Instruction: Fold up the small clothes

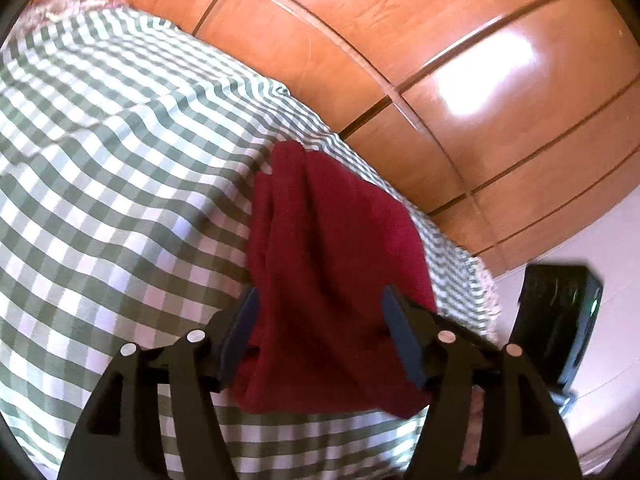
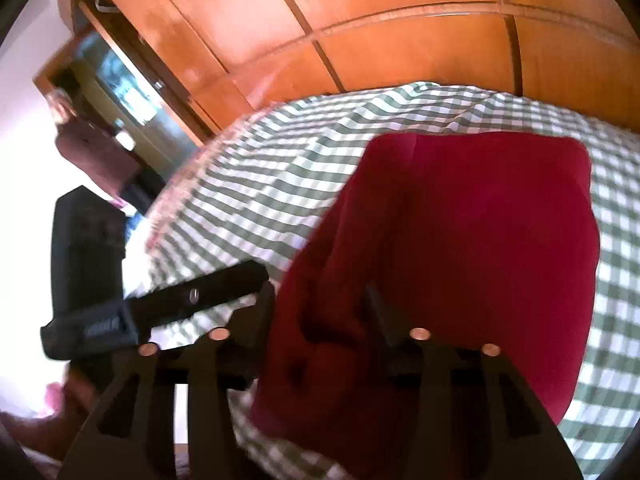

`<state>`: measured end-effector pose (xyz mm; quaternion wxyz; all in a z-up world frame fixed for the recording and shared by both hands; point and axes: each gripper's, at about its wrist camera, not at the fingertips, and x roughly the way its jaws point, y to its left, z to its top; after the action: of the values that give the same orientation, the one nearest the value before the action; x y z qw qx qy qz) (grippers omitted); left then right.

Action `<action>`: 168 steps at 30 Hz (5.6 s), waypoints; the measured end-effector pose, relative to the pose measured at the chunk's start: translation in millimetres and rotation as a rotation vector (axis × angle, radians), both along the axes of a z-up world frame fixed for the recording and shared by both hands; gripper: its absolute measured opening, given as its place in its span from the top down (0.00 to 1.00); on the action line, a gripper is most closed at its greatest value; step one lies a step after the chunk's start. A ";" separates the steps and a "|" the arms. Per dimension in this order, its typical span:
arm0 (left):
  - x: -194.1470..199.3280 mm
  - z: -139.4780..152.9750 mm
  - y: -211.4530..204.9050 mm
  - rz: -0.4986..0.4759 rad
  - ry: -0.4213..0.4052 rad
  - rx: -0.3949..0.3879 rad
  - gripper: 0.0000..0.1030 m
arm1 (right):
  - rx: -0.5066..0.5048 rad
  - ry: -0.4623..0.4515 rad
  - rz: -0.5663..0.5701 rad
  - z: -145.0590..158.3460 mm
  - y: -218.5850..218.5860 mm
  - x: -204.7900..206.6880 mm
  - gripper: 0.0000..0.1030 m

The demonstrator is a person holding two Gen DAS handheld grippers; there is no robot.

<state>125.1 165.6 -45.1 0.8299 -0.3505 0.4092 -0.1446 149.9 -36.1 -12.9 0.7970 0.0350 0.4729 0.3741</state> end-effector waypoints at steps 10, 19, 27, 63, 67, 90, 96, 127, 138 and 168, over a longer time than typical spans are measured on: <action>26.9 -7.8 -18.4 -0.080 0.064 -0.061 0.32 | 0.081 -0.017 -0.209 7.4 -115.4 -46.6 0.23; 47.1 1.2 -45.1 -0.133 0.093 0.063 0.58 | -0.033 -0.092 -0.252 -2.0 -129.1 -63.4 0.27; 24.7 2.8 -45.8 -0.063 0.060 0.382 0.89 | -0.190 -0.164 -0.118 -30.6 -65.6 -85.6 0.31; 4.6 6.2 -87.3 -0.002 -0.036 0.664 0.78 | -0.284 -0.257 -0.283 16.4 -66.2 32.7 0.35; 4.1 3.4 -89.7 -0.003 -0.043 0.683 0.82 | -0.314 -0.251 -0.270 9.2 -52.6 49.3 0.35; -10.2 -1.5 -80.2 0.045 -0.078 0.646 0.87 | -0.130 -0.046 -0.387 -27.4 -79.9 46.9 0.27; -14.3 -10.0 -70.0 0.071 -0.052 0.613 0.87 | -0.040 0.050 -0.385 -43.4 -87.5 33.1 0.20; -4.4 -30.7 -34.5 -0.093 -0.097 0.193 0.84 | 0.118 0.053 -0.233 -37.1 -82.9 -25.1 0.58; 68.5 40.4 -199.1 -0.405 -0.261 0.225 0.84 | 0.142 -0.183 -0.447 46.4 -201.2 -80.2 0.59; 119.5 -11.1 -425.7 -0.566 -0.213 0.675 0.94 | -0.254 -0.278 -1.058 33.1 -381.0 -96.0 0.52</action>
<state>244.6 -260.1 -56.2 0.8630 0.0824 0.4256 -0.2594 53.9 -417.1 20.2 0.9289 0.1214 0.3227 -0.1354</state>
